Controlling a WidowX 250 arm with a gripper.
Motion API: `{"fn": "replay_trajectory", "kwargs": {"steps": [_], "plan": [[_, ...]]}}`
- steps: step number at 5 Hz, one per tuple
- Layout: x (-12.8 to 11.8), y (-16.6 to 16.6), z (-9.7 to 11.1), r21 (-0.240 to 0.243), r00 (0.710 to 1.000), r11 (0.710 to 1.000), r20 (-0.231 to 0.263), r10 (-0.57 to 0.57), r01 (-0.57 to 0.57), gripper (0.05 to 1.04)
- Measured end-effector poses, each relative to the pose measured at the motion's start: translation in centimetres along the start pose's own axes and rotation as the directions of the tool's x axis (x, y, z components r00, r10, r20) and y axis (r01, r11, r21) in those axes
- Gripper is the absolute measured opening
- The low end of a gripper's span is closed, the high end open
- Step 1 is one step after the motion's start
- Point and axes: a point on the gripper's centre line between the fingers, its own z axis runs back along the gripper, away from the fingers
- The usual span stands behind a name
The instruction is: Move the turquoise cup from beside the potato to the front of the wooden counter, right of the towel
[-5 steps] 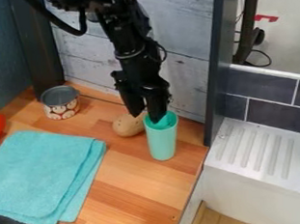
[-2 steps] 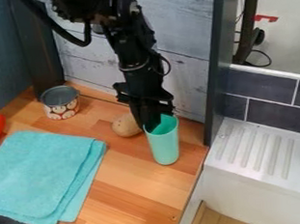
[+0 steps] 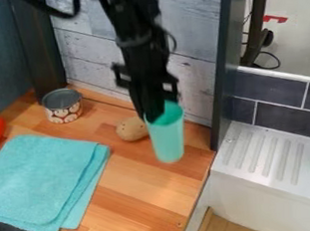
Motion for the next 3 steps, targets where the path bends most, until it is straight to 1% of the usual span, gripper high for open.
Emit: {"fn": "replay_trajectory", "kwargs": {"steps": [1, 2, 3], "plan": [[-3.1, -1.7, 1.3, -0.012, 0.997, 0.999, -0.065, -0.042, 0.041, 0.080], [-5.6, -2.5, 0.2, -0.011, 0.982, 0.996, -0.167, -0.092, 0.091, 0.080], [-6.6, -2.2, -0.9, -0.005, 0.973, 0.992, -0.197, -0.123, 0.124, 0.080]]}}
